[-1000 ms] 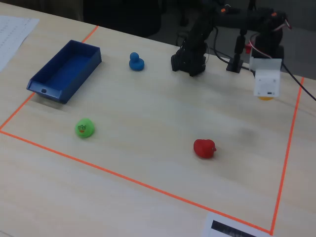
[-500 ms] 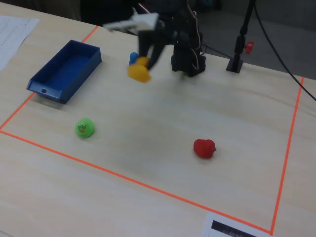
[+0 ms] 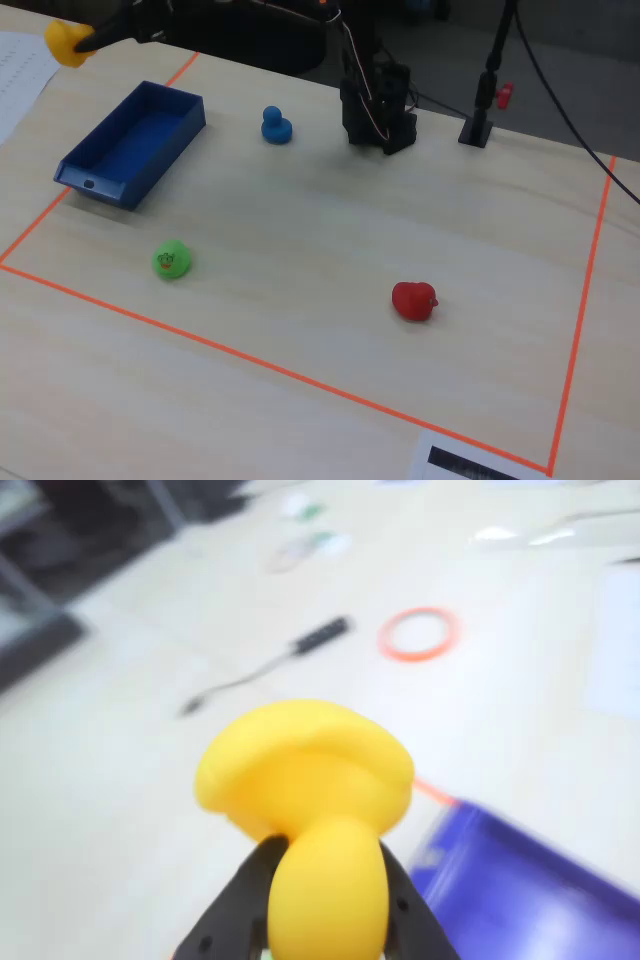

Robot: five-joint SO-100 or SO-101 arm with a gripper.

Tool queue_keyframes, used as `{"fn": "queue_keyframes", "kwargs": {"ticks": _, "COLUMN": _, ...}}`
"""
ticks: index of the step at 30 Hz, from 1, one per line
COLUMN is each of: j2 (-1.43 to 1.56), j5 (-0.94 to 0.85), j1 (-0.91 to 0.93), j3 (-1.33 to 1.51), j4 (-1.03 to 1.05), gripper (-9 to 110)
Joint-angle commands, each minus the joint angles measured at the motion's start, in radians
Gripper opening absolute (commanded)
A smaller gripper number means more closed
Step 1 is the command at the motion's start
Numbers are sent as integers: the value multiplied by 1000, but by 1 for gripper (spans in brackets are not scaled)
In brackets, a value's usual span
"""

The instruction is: Grasp yellow duck and put it into box.

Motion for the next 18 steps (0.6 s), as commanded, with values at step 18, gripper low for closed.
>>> {"fn": "queue_keyframes", "kwargs": {"ticks": 18, "j2": 181, "j5": -394, "j1": 127, "j3": 554, "j4": -184, "gripper": 0}}
